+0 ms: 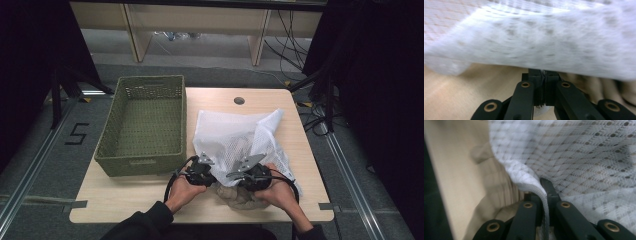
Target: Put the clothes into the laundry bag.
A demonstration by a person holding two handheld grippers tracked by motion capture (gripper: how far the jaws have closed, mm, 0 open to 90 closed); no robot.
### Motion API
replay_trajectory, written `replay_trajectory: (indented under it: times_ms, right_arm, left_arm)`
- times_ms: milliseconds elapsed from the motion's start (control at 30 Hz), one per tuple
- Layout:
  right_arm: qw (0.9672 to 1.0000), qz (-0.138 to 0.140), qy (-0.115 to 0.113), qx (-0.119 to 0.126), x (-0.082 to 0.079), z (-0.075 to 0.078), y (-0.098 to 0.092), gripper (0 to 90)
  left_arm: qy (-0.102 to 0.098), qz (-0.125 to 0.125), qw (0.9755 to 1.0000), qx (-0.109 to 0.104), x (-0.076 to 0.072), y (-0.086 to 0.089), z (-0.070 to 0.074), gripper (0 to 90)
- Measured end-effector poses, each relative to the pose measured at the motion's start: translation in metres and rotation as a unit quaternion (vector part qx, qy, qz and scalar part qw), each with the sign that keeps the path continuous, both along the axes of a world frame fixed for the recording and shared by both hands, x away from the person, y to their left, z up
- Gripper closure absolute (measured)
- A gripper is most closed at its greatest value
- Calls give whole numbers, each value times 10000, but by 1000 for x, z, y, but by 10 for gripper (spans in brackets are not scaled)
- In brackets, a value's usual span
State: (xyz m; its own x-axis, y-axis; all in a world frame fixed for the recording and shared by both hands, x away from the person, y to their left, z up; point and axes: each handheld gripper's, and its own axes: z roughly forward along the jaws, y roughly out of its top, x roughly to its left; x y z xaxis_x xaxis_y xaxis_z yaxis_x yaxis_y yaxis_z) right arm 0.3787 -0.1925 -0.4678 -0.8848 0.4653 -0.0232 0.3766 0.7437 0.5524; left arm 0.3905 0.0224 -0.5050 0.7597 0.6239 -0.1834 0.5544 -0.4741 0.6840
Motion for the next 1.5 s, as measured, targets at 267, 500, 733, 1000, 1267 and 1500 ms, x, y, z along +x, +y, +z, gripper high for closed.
replay_trajectory:
  times_ms: [267, 500, 733, 1000, 1267, 1500]
  right_arm:
    - [9975, -445, -531, -153, 30, -8, 20, 900]
    - [9962, -598, -602, -218, 62, -11, 31, 900]
    - [9921, -976, -772, -156, 97, -14, 42, 900]
    - [9931, -872, -780, -39, 99, -8, 37, 900]
    - [9948, -615, -804, 127, 81, 15, 29, 900]
    - [9940, -293, -989, 364, 51, 48, 6, 900]
  left_arm:
    - [-209, -246, 9991, 270, -12, 1, 0, 879]
    - [-192, -326, 9990, 256, -22, 13, 5, 881]
    - [-123, -970, 9949, 241, -46, 3, 14, 882]
    - [94, -640, 9979, -48, -50, 29, 15, 880]
    - [11, -718, 9961, 511, -39, 49, 15, 866]
    - [-447, -26, 9990, 58, -50, 50, 38, 536]
